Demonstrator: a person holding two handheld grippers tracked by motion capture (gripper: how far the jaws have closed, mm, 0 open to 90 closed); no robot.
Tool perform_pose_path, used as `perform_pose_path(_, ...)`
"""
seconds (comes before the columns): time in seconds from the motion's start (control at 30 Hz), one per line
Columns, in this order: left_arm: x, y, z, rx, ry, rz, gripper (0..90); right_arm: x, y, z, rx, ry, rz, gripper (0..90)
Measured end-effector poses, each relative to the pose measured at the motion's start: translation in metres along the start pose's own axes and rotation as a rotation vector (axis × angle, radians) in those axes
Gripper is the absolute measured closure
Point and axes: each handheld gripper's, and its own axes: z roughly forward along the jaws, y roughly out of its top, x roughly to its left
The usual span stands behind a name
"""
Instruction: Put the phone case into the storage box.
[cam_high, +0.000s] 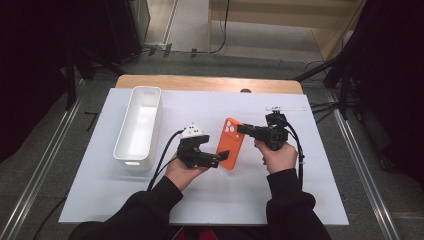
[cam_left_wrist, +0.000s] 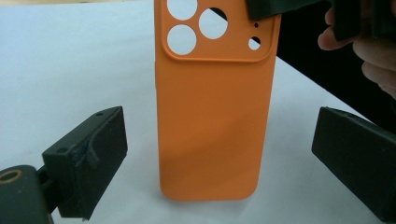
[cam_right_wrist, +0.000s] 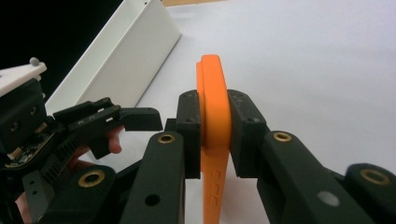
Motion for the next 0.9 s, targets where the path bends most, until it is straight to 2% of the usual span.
perform_pose_path(0.03,0.001,0.001,-0.001,0.006,-0.002,0.003,3.5,0.003,-0.001,0.000,-0.004,-0.011,-0.023,74.7)
perform_pose_path(0.17,0.001,0.003,-0.002,0.011,-0.012,0.012,3.5,0.008,-0.001,-0.001,-0.021,-0.023,-0.049,74.8)
perform_pose_path(0.3,0.001,0.005,-0.003,0.028,-0.011,0.020,4.2,0.013,-0.003,-0.003,-0.047,-0.043,-0.100,74.7)
perform_pose_path(0.5,0.001,0.008,-0.006,0.031,-0.005,0.037,4.2,0.019,-0.007,-0.002,-0.062,-0.060,-0.134,74.8)
perform_pose_path(0.9,0.002,0.011,-0.008,0.044,0.003,0.045,4.2,0.026,-0.012,0.000,-0.089,-0.078,-0.165,74.8)
